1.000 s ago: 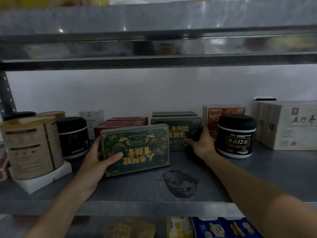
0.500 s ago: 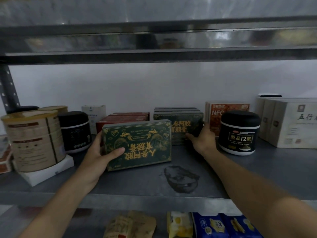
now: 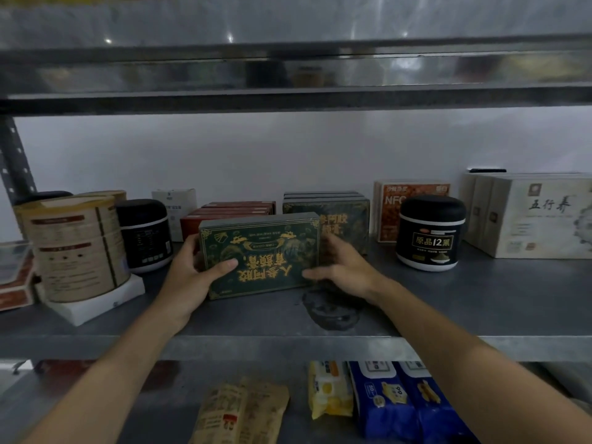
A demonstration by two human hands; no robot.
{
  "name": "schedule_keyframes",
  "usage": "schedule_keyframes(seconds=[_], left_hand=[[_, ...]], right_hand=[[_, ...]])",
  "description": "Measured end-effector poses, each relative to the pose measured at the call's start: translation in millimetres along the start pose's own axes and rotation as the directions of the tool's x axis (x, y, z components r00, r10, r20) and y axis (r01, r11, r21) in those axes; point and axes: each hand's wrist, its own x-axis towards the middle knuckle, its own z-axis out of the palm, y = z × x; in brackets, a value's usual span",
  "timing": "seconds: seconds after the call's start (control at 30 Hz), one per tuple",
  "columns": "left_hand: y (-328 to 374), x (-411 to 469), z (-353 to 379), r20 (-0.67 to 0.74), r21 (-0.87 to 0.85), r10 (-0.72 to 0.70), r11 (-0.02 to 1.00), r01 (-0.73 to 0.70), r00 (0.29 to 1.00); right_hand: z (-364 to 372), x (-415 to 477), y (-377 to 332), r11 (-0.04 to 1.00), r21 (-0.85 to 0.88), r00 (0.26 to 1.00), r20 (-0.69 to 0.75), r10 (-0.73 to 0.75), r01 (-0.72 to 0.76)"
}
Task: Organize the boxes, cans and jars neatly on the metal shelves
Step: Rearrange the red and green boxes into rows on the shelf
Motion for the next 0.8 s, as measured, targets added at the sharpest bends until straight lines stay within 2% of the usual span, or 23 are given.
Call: schedule_keyframes(seconds=[0.07, 0.17, 0.23, 0.33, 0.5, 0.6, 0.7, 0.8], left_hand=[[2, 0, 0, 0.018, 0.012, -0.009, 1.0, 0.009, 1.0], [7, 0, 1, -0.007, 0.059, 0.002, 0.998, -0.001, 1.0], [14, 2, 3, -0.037, 0.111, 0.049, 0.993, -0.044, 0.998], [30, 7, 8, 0.007, 0.178, 0.117, 0.977, -0.117, 0.993], [49, 17, 21, 0.191, 0.305, 0.094, 0.94, -0.151, 0.977], [49, 15, 36, 0.226, 0.293, 0.072, 0.946, -0.138, 0.971], [35, 9, 48, 0.197, 0.168, 0.051, 0.982, -0.085, 0.979], [27, 7, 54, 0.088, 0.045, 0.053, 0.997, -0.057, 0.995]], right_hand=[[0, -1, -1, 0.999, 0.039, 0.996, -0.084, -0.021, 0.024], [-3, -4, -5, 0.972, 0.214, 0.982, -0.182, -0.057, 0.096], [-5, -6, -13, 0.933, 0.322, 0.962, -0.262, -0.077, 0.162], [-11, -8, -36, 0.901, 0.365, 0.935, -0.338, -0.107, 0.235], [-20, -12, -77, 0.899, 0.319, 0.898, -0.412, -0.153, 0.299], [-16, -12, -96, 0.918, 0.211, 0.876, -0.428, -0.222, 0.335], [-13, -12, -94, 0.959, 0.125, 0.901, -0.391, -0.187, 0.254], [-14, -16, -63, 0.995, 0.049, 0.952, -0.3, -0.066, 0.084]])
